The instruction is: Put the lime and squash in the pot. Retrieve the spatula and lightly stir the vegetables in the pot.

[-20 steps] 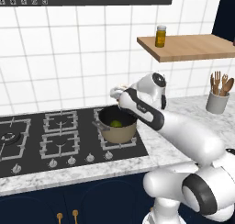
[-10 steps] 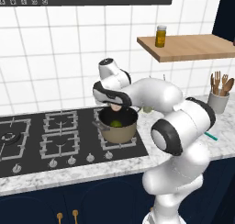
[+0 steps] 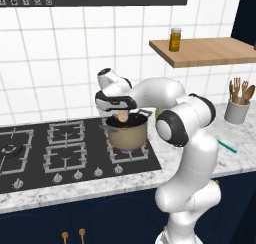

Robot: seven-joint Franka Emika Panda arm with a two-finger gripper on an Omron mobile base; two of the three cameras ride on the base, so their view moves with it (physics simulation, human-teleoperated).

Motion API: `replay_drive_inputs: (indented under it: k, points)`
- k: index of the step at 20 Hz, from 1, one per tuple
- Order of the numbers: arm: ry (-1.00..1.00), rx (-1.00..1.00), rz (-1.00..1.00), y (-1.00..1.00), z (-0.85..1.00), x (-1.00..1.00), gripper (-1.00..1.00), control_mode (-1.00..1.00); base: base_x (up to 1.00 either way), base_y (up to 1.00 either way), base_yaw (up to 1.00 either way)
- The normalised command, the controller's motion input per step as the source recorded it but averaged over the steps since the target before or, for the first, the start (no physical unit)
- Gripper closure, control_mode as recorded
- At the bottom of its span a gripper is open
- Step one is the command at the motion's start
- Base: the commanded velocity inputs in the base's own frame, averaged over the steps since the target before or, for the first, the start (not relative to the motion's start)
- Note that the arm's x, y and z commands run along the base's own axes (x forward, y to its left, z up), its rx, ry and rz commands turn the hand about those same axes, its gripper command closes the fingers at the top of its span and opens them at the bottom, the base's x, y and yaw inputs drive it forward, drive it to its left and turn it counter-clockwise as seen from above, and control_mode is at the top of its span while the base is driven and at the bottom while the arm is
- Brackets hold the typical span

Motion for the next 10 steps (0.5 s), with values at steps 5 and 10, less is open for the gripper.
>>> replay_drive_inputs:
  k: [5, 10]
  points:
    - [-0.71, 0.22, -0.02, -0.43, -0.62, -1.00, 1.00, -1.00, 0.00, 0.00, 0.00]
    - [-0.39, 0.35, -0.15, -0.49, -0.55, -0.26, 1.00, -1.00, 0.00, 0.00, 0.00]
